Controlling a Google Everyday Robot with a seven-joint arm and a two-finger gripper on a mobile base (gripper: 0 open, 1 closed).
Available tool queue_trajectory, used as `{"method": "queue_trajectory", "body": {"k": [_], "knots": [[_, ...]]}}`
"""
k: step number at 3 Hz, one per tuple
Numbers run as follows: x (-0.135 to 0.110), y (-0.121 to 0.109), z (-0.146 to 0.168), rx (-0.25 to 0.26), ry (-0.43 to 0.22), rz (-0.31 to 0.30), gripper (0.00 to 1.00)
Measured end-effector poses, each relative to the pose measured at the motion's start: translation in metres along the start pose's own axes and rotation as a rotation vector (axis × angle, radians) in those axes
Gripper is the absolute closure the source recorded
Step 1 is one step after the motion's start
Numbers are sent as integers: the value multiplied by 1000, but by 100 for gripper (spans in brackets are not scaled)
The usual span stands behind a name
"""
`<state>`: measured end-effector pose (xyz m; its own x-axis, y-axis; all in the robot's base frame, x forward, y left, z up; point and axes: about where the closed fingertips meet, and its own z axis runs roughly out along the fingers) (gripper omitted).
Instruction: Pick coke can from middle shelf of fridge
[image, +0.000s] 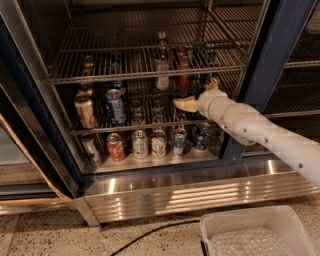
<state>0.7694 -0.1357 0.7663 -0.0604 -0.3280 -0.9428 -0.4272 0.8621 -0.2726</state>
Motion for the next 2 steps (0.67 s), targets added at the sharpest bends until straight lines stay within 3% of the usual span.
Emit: {"method": "queue_trajectory", "body": {"k": [1, 2], "knots": [[0, 0, 0, -1, 1, 1, 0], [0, 5, 4, -9, 6, 6, 7]]}}
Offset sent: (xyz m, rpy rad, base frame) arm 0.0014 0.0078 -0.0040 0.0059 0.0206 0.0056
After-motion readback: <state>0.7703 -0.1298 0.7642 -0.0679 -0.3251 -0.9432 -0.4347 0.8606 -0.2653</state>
